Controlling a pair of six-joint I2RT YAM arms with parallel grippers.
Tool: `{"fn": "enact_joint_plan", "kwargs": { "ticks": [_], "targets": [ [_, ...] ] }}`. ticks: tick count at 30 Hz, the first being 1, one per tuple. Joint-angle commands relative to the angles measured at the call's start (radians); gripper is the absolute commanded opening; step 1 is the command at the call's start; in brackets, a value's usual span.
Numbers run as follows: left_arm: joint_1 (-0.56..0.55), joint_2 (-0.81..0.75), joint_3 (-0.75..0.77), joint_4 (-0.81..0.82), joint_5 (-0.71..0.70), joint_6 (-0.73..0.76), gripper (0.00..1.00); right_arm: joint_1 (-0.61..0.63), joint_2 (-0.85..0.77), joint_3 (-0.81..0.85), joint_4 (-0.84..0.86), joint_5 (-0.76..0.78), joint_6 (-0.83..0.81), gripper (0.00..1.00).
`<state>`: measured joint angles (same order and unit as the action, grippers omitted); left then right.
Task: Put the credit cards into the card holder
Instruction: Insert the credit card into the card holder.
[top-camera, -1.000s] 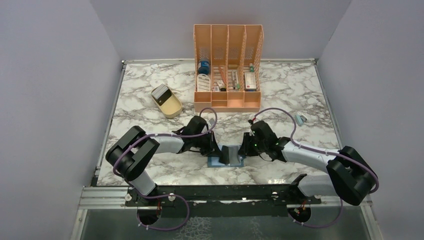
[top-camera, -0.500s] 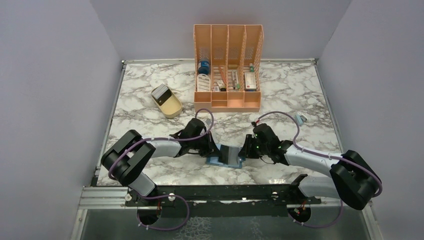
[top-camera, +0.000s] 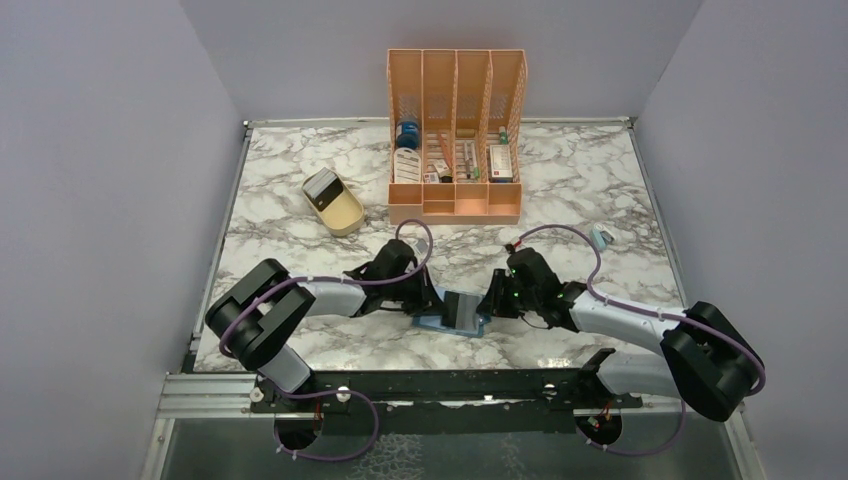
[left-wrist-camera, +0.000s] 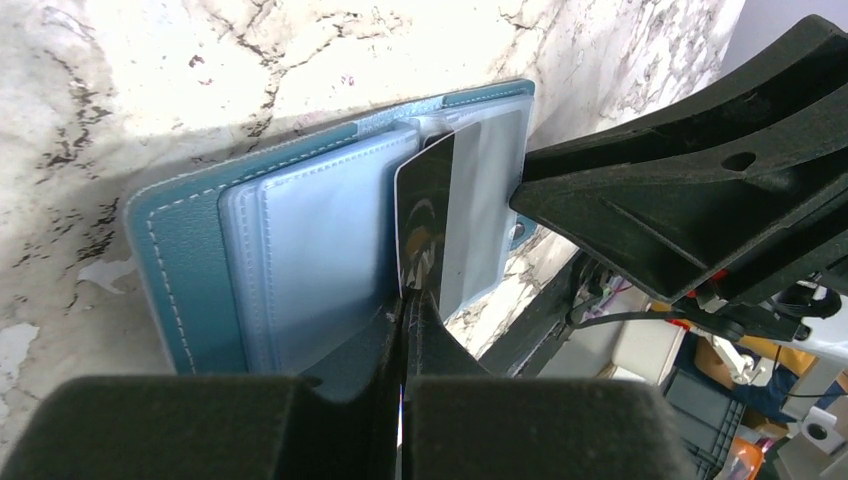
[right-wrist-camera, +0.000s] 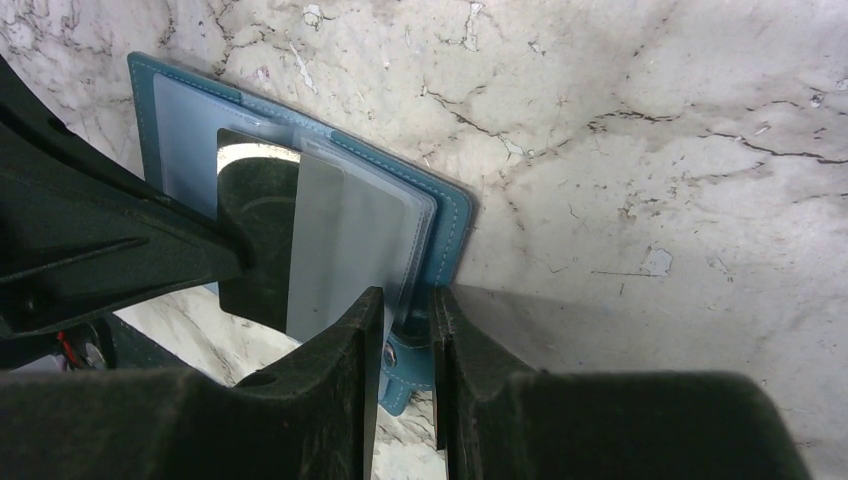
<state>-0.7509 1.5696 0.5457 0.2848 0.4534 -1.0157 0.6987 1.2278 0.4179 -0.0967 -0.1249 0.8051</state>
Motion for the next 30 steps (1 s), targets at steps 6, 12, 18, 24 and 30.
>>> {"fn": "enact_joint_plan", "kwargs": {
  "ticks": [6, 12, 18, 24, 30],
  "targets": [
    [-0.033, 0.026, 0.022, -0.007, -0.025, 0.014, 0.13, 0.012, -0.02, -0.018, -0.03, -0.039, 0.034, 0.23],
    [-0.033, -0.028, 0.049, -0.046, -0.057, 0.036, 0.32, 0.012, -0.069, 0.022, -0.112, -0.012, -0.004, 0.3],
    [-0.033, -0.058, 0.065, -0.076, -0.075, 0.06, 0.38, 0.012, -0.104, 0.05, -0.183, -0.029, -0.04, 0.35],
    [-0.038, -0.044, 0.07, -0.078, -0.068, 0.064, 0.42, 0.011, -0.102, 0.036, -0.179, -0.035, -0.032, 0.39],
    [-0.043, -0.05, 0.079, -0.111, -0.09, 0.088, 0.43, 0.011, -0.073, 0.009, -0.11, -0.054, -0.001, 0.39]
  ]
}}
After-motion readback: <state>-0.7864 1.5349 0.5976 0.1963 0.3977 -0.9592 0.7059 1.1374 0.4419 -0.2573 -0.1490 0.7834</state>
